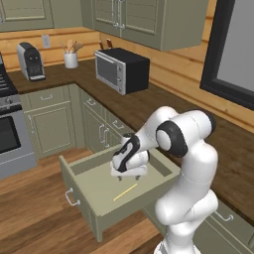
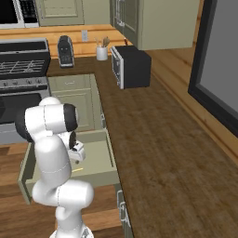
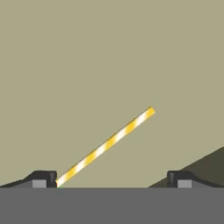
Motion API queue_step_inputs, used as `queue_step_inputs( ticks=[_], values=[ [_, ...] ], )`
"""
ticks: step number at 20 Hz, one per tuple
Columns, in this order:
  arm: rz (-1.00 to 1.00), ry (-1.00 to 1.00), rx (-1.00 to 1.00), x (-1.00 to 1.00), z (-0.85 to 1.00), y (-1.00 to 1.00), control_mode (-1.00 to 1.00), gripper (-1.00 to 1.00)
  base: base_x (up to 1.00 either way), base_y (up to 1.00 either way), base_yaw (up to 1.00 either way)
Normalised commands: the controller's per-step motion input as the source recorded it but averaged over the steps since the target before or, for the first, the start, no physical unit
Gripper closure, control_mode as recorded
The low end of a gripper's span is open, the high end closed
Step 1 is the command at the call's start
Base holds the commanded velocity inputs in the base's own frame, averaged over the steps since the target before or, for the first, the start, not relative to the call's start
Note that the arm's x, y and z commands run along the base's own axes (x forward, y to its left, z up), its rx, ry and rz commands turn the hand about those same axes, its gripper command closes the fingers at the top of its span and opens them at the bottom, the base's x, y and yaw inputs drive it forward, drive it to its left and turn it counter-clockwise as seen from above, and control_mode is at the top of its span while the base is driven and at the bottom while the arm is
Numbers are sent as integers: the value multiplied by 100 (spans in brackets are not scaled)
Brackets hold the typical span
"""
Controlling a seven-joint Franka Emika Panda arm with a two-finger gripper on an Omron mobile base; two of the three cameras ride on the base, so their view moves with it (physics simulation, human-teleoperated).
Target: Take a straw from the drawer in front and place it inside the glass cup on the dining counter.
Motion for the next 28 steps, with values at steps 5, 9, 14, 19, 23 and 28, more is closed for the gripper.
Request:
queue_step_inputs(
  ticks=[5,9,14,19,23,28],
  values=[
    [0,7,0,0,-32,-23,-100,-100,0,0,0],
    [0,2,0,4,-38,-8,-100,-100,0,0,0],
    [0,3,0,16,-39,0,-100,-100,0,0,0],
    [0,3,0,10,-32,0,-100,-100,0,0,0],
    [0,1,0,25,-24,0,-100,-100,0,0,0],
    [0,0,4,27,-22,0,-100,-100,0,0,0]
  ],
)
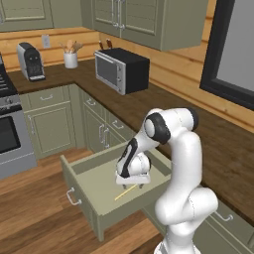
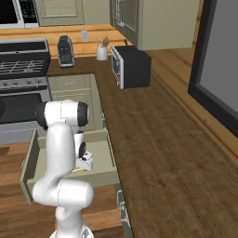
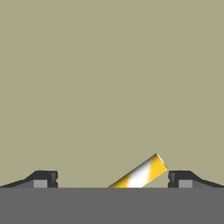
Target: Take a straw from the drawer in front and place it inside the glass cup on the dining counter.
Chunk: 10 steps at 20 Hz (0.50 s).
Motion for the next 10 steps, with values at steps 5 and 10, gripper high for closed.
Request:
queue_step_inputs(
  ticks=[5,10],
  values=[
    [0,0,3,4,-41,7,-100,100,0,0,0],
    [0,0,1,0,-37,23,-100,100,0,0,0]
  ],
)
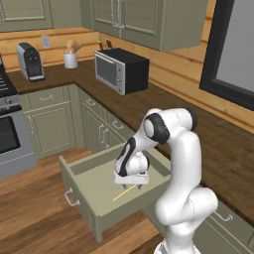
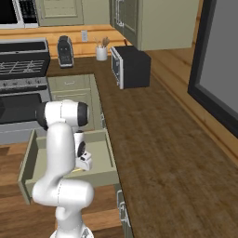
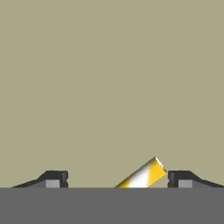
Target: Take a straw from the drawer in front and place it inside the glass cup on the dining counter.
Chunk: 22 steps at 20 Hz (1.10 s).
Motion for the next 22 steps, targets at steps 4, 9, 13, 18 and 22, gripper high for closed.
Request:
queue_step_inputs(
  ticks=[4,9,13,18,22],
  values=[
    [0,-4,0,0,-10,4,-100,100,0,0,0],
    [0,-9,0,0,0,6,-100,100,0,0,0],
    [-1,-13,0,0,6,12,-100,100,0,0,0],
    [-3,-16,0,2,51,19,-100,100,0,0,0],
    [-3,-15,7,16,100,12,-100,100,0,0,0]
  ],
)
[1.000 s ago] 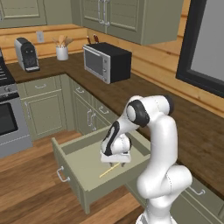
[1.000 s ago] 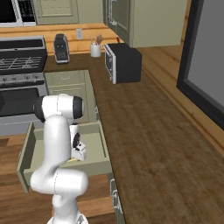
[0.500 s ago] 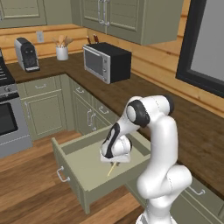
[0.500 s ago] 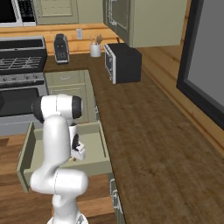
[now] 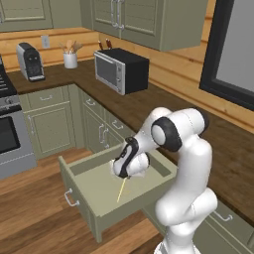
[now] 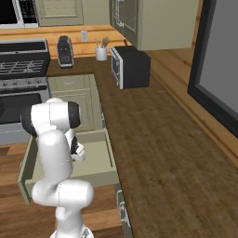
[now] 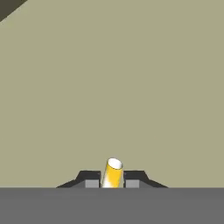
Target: Take a straw from the drawer in front and place it inside the glass cup on the dining counter.
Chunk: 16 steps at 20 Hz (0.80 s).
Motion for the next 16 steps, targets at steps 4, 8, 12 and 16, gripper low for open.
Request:
queue_step_inputs(
  ticks=[4,8,12,16],
  values=[
    [-2,-3,14,27,100,7,-100,100,0,0,0],
    [-1,0,20,29,100,0,-100,100,0,0,0],
    [0,2,14,16,100,0,-100,100,0,0,0],
    [0,6,5,-2,100,0,-100,100,0,0,0]
  ],
)
